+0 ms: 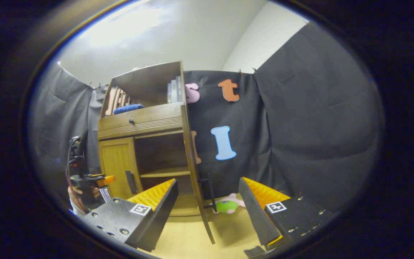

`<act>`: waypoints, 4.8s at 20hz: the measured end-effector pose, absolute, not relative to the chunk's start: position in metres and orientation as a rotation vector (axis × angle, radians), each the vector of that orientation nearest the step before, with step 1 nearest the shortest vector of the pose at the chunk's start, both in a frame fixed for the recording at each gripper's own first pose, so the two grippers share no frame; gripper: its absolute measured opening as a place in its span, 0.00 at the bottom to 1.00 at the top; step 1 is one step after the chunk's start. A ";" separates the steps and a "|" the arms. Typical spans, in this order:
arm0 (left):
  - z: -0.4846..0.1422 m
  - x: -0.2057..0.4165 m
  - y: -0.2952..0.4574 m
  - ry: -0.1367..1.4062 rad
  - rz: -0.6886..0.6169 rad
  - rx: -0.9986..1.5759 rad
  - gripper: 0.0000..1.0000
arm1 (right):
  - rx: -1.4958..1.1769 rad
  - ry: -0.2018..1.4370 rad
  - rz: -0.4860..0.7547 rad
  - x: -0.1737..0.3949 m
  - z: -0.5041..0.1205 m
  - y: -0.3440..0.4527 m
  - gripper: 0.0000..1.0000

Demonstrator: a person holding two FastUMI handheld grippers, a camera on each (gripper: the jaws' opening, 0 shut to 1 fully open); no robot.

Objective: Open the right door of the double-door shoe cabinet with the right hand, and open the left door with the left hand.

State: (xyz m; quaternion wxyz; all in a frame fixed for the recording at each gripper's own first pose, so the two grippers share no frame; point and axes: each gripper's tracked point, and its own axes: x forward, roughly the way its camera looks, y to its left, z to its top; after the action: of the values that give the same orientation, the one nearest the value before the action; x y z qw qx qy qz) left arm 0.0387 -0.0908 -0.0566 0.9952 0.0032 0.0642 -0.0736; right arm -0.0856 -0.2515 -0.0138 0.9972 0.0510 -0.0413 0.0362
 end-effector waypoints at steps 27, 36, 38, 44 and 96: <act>-0.113 0.082 -0.133 0.217 -0.295 0.058 0.33 | -0.011 -0.022 0.226 -0.129 0.046 -0.124 0.97; -0.100 0.018 -0.108 0.236 -0.385 0.033 0.32 | -0.021 -0.017 0.253 -0.131 0.041 -0.098 1.00; -0.096 0.004 -0.100 0.227 -0.395 0.033 0.31 | -0.036 -0.013 0.275 -0.133 0.037 -0.088 1.00; -0.089 -0.028 -0.075 0.220 -0.417 0.032 0.32 | -0.039 -0.008 0.320 -0.138 0.029 -0.063 1.00; -0.074 -0.088 0.148 0.255 -0.109 0.050 0.44 | -0.018 0.043 0.475 -0.139 -0.017 0.003 0.98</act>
State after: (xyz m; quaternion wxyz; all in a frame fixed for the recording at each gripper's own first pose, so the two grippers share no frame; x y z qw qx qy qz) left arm -0.0875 0.1483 -0.0738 0.9901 0.0247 0.1269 -0.0543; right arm -0.1393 0.0029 -0.0175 0.9717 -0.0091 0.0211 0.2352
